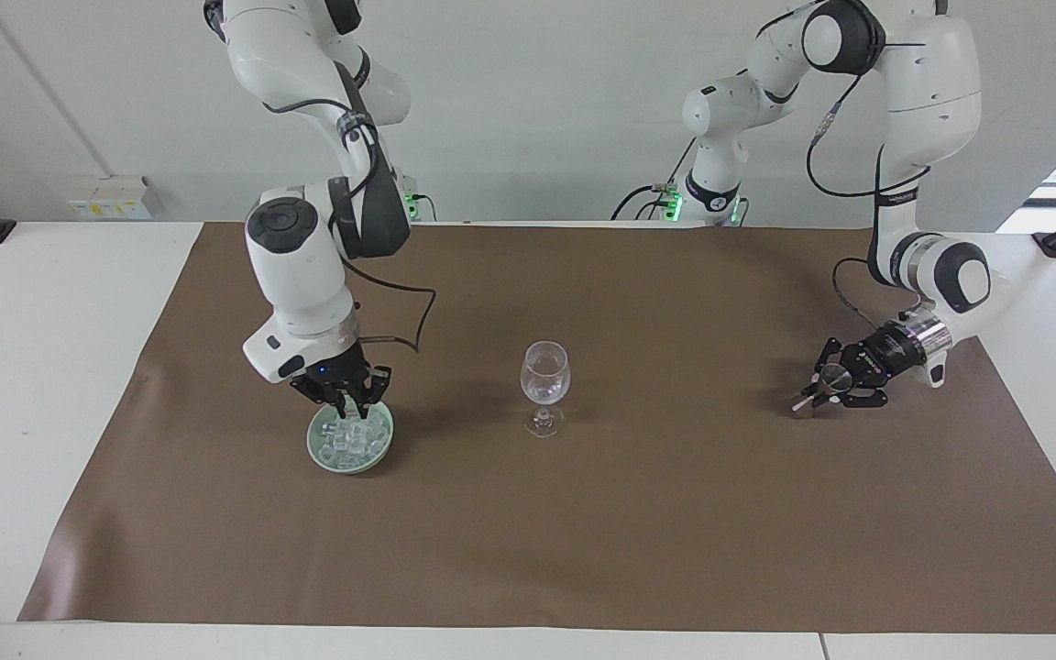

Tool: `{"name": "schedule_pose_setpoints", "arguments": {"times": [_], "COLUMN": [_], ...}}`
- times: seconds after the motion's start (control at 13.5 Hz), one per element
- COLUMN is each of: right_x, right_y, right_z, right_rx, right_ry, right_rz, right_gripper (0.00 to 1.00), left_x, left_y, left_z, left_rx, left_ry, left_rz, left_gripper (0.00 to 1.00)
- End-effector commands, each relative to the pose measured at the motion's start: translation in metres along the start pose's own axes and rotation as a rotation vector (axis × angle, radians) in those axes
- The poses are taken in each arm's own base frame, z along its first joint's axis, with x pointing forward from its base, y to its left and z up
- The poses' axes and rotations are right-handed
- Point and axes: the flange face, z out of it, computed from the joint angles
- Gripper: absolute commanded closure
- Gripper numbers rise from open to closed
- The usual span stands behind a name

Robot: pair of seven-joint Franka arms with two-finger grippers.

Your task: Pour wine and add ice with both arms

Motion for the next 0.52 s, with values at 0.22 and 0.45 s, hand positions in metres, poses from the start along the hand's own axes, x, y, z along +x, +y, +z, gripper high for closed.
{"name": "schedule_pose_setpoints", "arguments": {"times": [0.22, 0.45], "right_x": [-0.015, -0.021], "right_y": [-0.096, -0.123], "right_z": [-0.044, -0.057], "right_rx": [0.113, 0.125], "right_ry": [0.037, 0.05], "right_rz": [0.009, -0.02], "right_gripper": [1.0, 1.0], "left_x": [0.004, 0.007], "left_y": [-0.001, -0.005], "left_z": [0.006, 0.013], "left_rx": [-0.055, -0.072], "left_ry": [-0.011, -0.016], "left_rz": [-0.008, -0.007], "left_gripper": [1.0, 1.0]}}
